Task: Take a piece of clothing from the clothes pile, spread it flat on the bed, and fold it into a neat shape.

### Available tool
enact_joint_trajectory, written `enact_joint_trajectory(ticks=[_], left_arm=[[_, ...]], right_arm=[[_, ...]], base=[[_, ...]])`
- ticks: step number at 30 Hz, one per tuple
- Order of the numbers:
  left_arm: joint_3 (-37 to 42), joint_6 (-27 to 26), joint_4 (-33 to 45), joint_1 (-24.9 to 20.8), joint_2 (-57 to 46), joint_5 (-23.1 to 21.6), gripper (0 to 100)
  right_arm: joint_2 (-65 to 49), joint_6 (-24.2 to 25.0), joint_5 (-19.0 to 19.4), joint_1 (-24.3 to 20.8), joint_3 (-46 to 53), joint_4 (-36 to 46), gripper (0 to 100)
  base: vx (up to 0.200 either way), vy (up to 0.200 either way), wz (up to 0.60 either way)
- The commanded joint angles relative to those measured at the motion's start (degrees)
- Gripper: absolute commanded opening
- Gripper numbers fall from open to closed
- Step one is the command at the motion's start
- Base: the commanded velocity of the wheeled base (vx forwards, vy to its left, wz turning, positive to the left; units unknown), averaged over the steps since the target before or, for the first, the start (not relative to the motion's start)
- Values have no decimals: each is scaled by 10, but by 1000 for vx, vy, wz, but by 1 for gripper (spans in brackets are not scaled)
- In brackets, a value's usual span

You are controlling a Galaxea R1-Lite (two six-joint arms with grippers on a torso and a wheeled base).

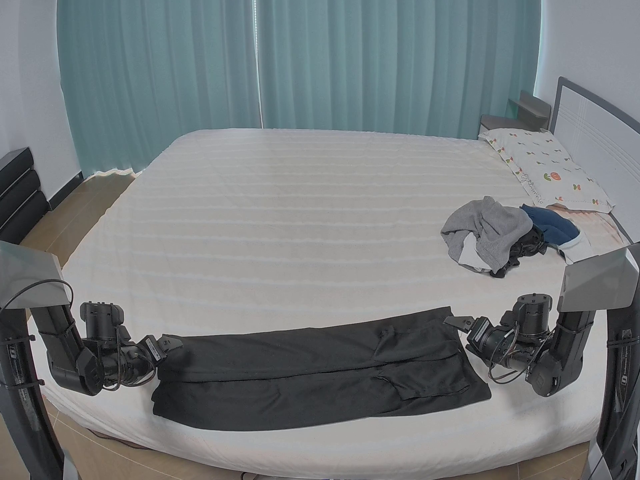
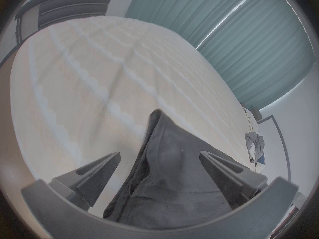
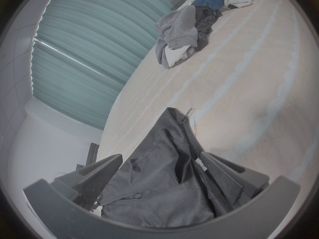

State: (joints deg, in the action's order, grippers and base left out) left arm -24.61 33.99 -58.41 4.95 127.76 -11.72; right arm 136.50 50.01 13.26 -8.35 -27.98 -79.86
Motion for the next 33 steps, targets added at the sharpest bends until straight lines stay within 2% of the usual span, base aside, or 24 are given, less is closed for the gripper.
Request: enact_joint_trajectory(ticks=[1,7,24,25,33], left_arm=[[-3,-7,-2,-13,7,11,100],[-1,-27,-6,-31,29,43,100],[6,-28,-13,-53,32,45,100],[7,-28,-14,-53,34,47,0],[16,-27,-14,-52,29,49,0]], right_arm=[[10,0,0,-2,-1,0,100],[14,0,-1,-4,1,-3,100],[16,0,-2,-5,2,-3,100],[18,0,-2,-5,3,-6,100],[18,0,-3,-8,3,-6,100]], base=[[0,0,0],[0,0,0],[0,0,0],[0,0,0],[0,0,0]])
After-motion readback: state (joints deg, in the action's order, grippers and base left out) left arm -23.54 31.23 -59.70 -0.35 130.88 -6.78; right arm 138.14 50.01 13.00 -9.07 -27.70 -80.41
